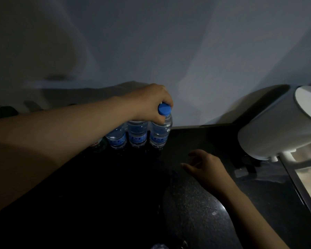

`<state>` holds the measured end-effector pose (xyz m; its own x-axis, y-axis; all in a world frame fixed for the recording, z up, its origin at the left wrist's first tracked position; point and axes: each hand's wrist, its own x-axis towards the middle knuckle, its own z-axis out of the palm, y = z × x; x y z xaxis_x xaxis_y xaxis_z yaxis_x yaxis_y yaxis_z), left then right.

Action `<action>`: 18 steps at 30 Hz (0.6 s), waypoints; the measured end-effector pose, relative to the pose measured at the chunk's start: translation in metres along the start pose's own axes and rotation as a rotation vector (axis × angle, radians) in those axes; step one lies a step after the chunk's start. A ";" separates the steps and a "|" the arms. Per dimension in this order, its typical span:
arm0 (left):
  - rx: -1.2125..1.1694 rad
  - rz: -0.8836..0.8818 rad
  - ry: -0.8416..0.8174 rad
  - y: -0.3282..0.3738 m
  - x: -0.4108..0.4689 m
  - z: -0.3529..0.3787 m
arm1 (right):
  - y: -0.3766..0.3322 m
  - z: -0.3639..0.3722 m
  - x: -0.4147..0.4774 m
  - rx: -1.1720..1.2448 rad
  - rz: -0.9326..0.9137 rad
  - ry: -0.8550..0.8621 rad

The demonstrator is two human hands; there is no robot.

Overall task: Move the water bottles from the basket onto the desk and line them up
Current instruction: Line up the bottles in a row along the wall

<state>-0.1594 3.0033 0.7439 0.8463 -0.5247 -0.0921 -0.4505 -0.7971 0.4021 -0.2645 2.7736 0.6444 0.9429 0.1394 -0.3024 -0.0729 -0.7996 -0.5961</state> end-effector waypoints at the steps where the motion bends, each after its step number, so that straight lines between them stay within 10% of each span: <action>1: -0.005 -0.002 0.000 0.000 0.001 0.001 | 0.000 0.000 0.000 0.003 0.001 0.001; 18: 0.034 -0.069 0.001 0.015 -0.001 -0.001 | -0.008 -0.006 -0.015 0.012 -0.006 0.014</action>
<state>-0.1669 2.9922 0.7509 0.8759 -0.4680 -0.1175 -0.4007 -0.8411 0.3634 -0.2759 2.7747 0.6578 0.9477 0.1359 -0.2888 -0.0714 -0.7916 -0.6068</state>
